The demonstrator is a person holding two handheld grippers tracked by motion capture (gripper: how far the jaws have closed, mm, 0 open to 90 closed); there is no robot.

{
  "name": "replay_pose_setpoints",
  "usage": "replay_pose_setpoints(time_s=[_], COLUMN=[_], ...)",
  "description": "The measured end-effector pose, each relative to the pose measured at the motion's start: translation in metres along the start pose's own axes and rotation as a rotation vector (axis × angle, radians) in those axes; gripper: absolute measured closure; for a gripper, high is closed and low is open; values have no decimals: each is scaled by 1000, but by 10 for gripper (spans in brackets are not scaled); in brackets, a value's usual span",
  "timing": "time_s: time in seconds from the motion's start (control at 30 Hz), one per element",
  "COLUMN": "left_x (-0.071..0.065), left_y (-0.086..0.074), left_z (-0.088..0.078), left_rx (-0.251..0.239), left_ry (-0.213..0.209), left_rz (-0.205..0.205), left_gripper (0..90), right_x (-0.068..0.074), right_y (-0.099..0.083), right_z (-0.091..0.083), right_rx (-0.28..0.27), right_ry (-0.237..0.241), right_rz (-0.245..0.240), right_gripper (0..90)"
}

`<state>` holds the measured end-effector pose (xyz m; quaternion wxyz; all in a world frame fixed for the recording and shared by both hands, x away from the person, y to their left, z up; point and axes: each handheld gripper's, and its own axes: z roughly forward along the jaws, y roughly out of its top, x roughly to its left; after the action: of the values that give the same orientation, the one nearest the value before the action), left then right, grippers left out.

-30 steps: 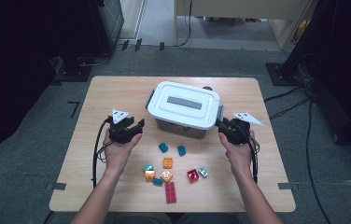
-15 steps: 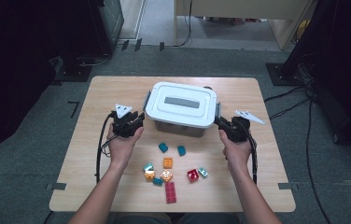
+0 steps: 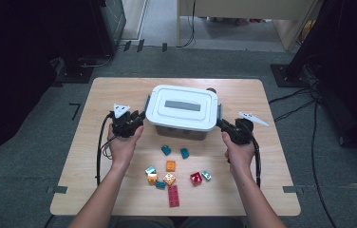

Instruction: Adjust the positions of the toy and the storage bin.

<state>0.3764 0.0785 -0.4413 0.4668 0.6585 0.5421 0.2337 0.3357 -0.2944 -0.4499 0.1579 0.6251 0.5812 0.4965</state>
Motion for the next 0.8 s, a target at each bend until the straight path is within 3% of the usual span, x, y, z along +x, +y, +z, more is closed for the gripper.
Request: replay_pose_setpoints(time_s=[0.17, 0.3, 0.47, 0.67, 0.8], left_x=[2, 1, -3, -2, 0], left_y=[4, 4, 7, 7, 5], left_z=[7, 11, 12, 7, 2], left_rx=[0, -1, 13, 37, 38], left_ry=[-8, -12, -30, -36, -51], left_rz=[-31, -10, 8, 21, -9], left_gripper=[670, 690, 837, 848, 848], right_x=[-1, -2, -2, -3, -2], right_y=[1, 2, 2, 1, 0], right_z=[0, 0, -1, -3, -4], right_rx=[7, 19, 25, 34, 42], right_ry=[10, 21, 29, 39, 42], right_rz=[8, 26, 40, 59, 64], right_gripper=[795, 795, 798, 803, 805])
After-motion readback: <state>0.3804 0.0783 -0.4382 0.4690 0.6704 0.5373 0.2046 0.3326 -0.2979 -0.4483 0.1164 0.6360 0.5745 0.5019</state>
